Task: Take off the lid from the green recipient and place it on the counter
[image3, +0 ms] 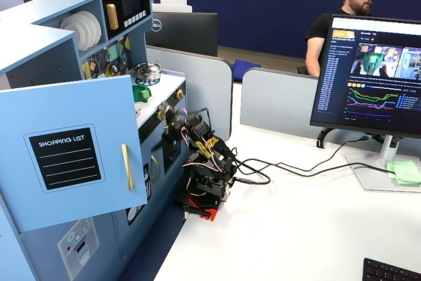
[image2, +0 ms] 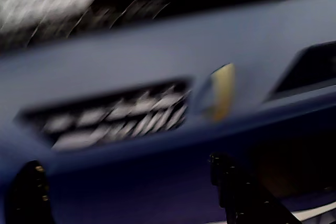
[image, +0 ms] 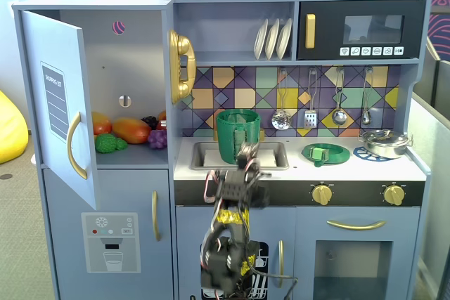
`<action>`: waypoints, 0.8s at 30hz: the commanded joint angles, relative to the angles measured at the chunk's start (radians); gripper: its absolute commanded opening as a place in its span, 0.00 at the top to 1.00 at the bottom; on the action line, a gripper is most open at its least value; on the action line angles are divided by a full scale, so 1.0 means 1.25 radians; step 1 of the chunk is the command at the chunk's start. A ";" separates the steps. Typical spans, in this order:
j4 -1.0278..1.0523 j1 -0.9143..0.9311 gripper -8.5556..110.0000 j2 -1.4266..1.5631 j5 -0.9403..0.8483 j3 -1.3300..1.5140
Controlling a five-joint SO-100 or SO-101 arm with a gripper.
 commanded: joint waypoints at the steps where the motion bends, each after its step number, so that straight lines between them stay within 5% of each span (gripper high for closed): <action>1: -0.124 -0.059 0.68 0.047 0.044 0.206; 7: -0.274 -0.123 0.73 0.077 0.058 0.464; 18: 0.166 -0.160 0.85 0.156 0.108 0.465; 24: 0.183 -0.148 0.83 0.157 0.121 0.465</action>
